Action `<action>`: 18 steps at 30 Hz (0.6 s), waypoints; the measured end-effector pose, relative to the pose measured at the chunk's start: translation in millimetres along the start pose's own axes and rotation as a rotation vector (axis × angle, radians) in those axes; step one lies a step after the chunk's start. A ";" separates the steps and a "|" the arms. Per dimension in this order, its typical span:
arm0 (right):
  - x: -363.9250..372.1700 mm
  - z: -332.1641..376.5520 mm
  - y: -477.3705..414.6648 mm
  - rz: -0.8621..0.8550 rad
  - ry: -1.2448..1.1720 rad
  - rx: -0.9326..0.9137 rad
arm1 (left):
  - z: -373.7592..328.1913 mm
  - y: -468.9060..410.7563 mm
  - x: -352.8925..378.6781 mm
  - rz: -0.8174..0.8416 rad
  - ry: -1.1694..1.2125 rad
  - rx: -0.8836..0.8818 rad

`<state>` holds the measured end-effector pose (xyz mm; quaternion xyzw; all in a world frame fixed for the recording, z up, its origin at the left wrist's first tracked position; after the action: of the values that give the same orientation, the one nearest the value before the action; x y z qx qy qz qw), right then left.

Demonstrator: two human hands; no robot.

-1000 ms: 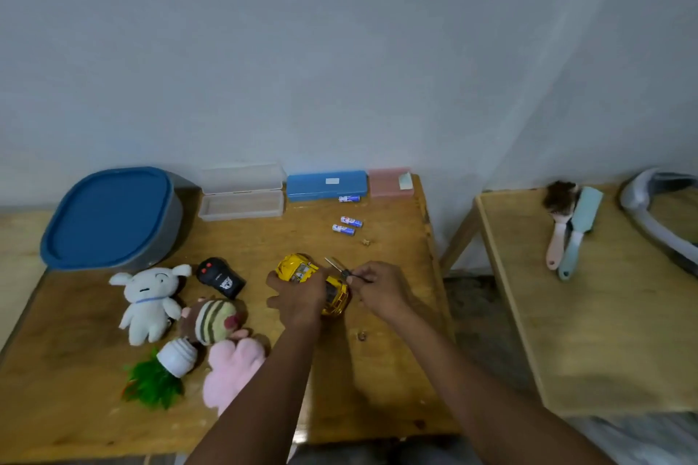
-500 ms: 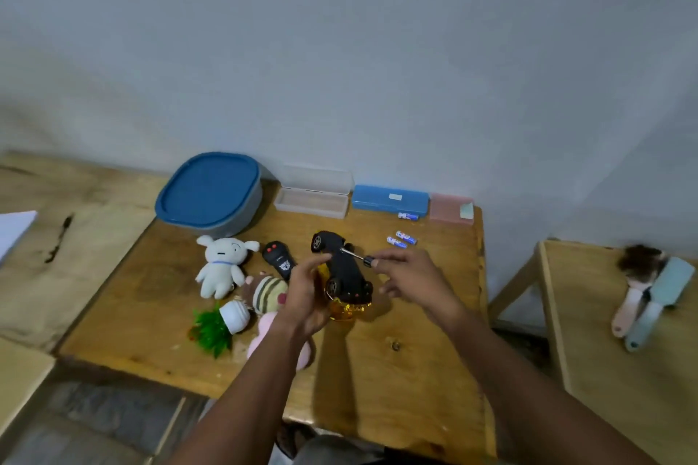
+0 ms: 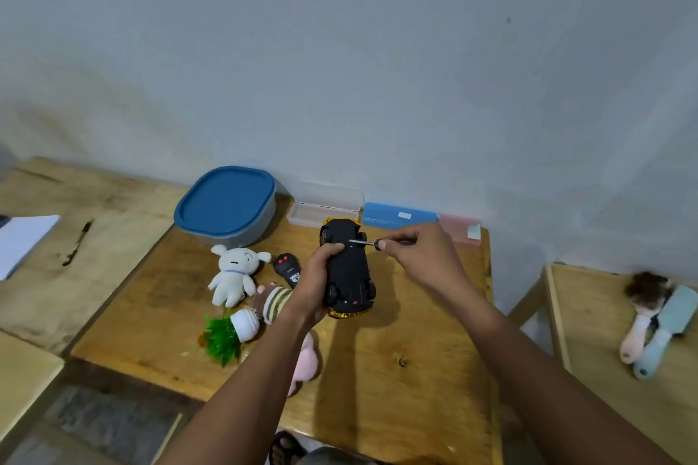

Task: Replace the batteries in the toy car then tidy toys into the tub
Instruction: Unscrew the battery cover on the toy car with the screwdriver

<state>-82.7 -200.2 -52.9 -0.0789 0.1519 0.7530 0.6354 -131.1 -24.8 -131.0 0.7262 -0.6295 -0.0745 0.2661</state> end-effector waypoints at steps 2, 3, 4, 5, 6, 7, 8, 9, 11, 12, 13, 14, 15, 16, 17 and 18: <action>0.6 2.7 0.5 0.014 0.043 -0.023 | -0.6 -0.5 -1.5 -0.012 -0.003 0.028; 0.9 4.6 1.9 0.018 0.066 -0.034 | -0.7 0.6 -2.2 -0.019 0.005 0.037; 1.4 7.0 3.7 0.024 0.093 -0.048 | 0.7 1.2 -3.7 -0.031 -0.010 0.038; 0.9 9.1 2.8 0.024 0.116 -0.057 | -0.1 0.0 -3.0 -0.039 -0.031 0.040; -0.7 12.1 -0.7 0.027 0.125 -0.060 | -5.3 -2.8 0.2 -0.046 -0.045 0.058; -1.1 12.5 -0.9 0.023 0.120 -0.057 | -7.0 -3.6 0.5 -0.057 -0.048 0.068; -3.6 24.0 3.3 -0.002 0.111 -0.094 | -17.2 1.3 -0.5 -0.076 -0.055 0.091; -6.9 38.3 7.5 -0.019 0.114 -0.128 | -28.9 4.7 0.0 -0.071 -0.074 0.118; -13.0 45.4 1.8 -0.035 0.102 -0.121 | -37.8 -1.4 3.5 -0.076 -0.084 0.149; -13.2 46.9 1.9 -0.029 0.109 -0.125 | -39.4 -3.3 3.5 -0.078 -0.095 0.153; -12.7 46.3 2.5 -0.025 0.121 -0.128 | -40.7 -3.1 2.6 -0.084 -0.109 0.159; -11.9 47.2 3.5 -0.029 0.125 -0.127 | -41.1 -3.0 1.9 -0.088 -0.109 0.171; -11.8 48.0 4.1 -0.034 0.123 -0.124 | -41.8 -2.8 1.3 -0.094 -0.116 0.185; -12.4 49.0 4.7 -0.038 0.118 -0.129 | -42.6 -2.3 0.5 -0.105 -0.127 0.198; -13.0 49.5 5.0 -0.037 0.116 -0.137 | -44.4 -0.8 0.2 -0.114 -0.137 0.207; -13.4 49.7 5.4 -0.038 0.112 -0.137 | -45.0 -0.2 0.4 -0.112 -0.133 0.211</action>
<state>-81.9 -197.1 -1.3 -0.1672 0.1337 0.7438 0.6332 -110.9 -12.1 -92.9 0.7777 -0.6084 -0.0705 0.1413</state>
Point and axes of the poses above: each hand's wrist, its own y-axis away from the middle knuckle, its own x-axis out of the palm, z = x × y, the point moved 7 cm from there along -y, towards the middle knuckle, and after that the axes turned 9 degrees about -y, right-handed, at the moved point
